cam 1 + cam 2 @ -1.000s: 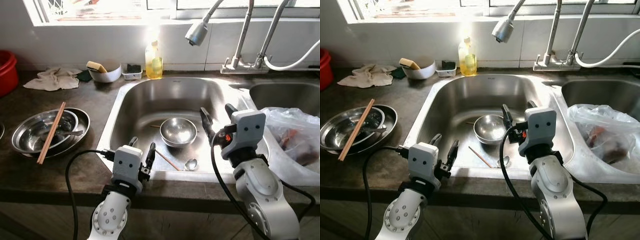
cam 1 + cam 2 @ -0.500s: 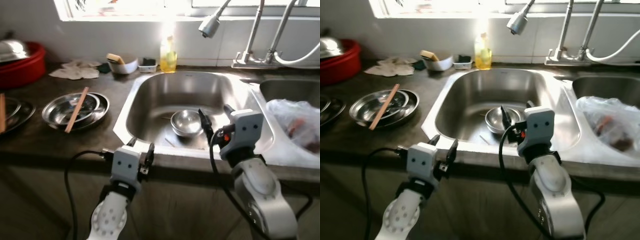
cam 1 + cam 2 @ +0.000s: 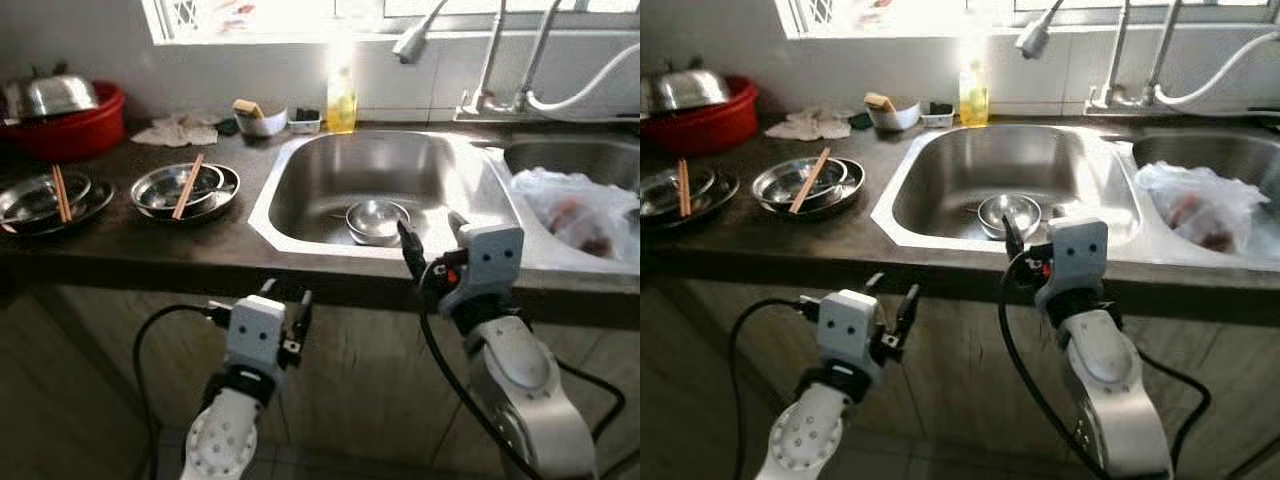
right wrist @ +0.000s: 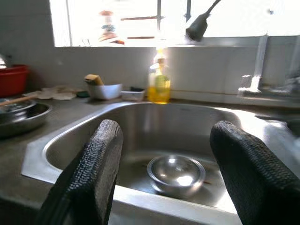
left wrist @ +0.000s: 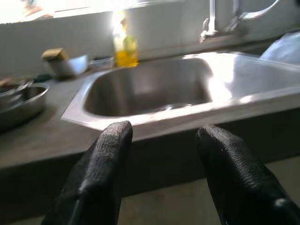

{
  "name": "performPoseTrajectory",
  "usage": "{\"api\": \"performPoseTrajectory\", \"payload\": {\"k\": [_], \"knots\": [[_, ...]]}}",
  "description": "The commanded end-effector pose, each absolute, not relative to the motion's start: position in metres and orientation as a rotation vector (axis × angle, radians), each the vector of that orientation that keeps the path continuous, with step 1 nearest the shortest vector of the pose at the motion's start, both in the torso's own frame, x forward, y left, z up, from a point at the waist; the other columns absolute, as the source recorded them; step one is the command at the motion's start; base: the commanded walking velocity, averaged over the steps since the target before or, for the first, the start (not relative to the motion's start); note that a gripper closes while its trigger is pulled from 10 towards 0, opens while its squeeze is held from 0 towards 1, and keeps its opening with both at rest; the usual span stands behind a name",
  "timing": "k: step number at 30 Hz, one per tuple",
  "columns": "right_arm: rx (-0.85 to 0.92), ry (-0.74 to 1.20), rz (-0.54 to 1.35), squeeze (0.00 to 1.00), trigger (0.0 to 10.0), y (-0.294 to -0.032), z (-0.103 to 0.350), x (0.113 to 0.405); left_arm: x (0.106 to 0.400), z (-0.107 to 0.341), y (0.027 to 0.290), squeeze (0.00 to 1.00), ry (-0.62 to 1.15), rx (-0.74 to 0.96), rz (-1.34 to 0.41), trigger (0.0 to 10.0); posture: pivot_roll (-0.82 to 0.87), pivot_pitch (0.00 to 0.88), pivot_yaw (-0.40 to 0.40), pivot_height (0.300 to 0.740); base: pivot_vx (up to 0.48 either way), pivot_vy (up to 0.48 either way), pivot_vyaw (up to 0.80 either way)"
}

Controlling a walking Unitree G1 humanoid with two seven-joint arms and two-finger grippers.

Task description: Kitchen organization

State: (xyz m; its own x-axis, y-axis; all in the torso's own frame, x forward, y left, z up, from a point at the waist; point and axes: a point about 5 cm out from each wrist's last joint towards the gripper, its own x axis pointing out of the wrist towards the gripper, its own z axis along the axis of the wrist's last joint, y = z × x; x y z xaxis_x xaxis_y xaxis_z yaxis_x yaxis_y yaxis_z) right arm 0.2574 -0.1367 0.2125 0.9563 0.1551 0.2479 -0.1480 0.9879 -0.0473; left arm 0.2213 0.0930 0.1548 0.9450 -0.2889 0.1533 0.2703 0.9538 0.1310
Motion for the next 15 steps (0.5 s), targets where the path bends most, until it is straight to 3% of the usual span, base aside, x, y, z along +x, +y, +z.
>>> {"api": "performPoseTrajectory", "payload": {"k": [1,15], "knots": [[-0.023,-0.262,0.17,0.0,10.0,-0.1324,0.2147,0.2569,0.221,0.1553,0.097,0.0,-0.174,0.123,-0.272,10.0,0.07,0.052,-0.016,0.74,-0.292,0.0,0.0],[-0.039,-0.236,0.177,0.0,10.0,-0.132,0.2078,0.2565,0.2198,0.1556,0.0937,0.0,-0.176,0.116,-0.279,10.0,0.07,0.044,-0.02,0.74,-0.29,0.0,0.0]]}}
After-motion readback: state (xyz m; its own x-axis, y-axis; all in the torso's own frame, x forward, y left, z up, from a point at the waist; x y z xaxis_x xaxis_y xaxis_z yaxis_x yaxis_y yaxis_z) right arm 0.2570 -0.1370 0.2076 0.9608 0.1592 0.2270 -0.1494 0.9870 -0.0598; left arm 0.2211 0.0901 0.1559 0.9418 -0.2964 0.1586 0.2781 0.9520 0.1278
